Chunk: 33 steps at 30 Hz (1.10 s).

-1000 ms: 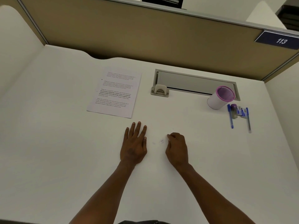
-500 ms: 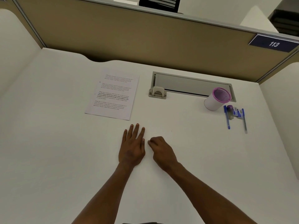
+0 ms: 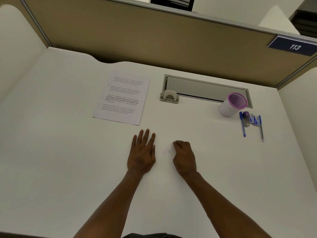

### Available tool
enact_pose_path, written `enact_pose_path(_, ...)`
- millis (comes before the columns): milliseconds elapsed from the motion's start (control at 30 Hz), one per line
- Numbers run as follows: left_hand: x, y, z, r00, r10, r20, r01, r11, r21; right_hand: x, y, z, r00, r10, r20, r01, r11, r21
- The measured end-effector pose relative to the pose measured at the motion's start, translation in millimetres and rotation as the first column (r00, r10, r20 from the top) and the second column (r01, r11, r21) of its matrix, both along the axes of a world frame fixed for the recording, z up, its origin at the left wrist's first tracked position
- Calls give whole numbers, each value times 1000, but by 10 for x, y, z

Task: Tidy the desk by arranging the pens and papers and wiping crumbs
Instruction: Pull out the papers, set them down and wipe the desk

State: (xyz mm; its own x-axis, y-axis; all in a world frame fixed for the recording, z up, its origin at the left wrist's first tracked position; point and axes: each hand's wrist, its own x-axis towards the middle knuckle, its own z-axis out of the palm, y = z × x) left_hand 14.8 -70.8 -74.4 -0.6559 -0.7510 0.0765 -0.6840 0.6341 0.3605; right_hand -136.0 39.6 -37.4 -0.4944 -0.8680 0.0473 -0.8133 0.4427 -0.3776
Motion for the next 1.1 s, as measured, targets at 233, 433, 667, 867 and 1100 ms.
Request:
enact_pose_path(233, -3, -4, -16, 1000, -7, 9, 7, 1000, 14, 362, 60, -46, 983, -71, 168, 95, 986, -134)
enact_pose_path(433, -5, -5, -13, 1000, -9, 2, 9, 1000, 8, 358, -18, 110, 980, -118, 161, 116, 993, 24)
enact_pose_path(667, -1, -6, -21, 1000, -13, 9, 13, 1000, 21, 485, -83, 7, 997, 79, -21, -78, 996, 48)
enact_pose_path(867, 4, 3, 2, 1000, -10, 3, 10, 1000, 10, 307, -80, -49, 967, 234, -100, -233, 972, 24)
enact_pose_path(1100, 7, 3, 16, 1000, -9, 9, 9, 1000, 20, 33, -101, -17, 865, 456, -208, -447, 890, 91)
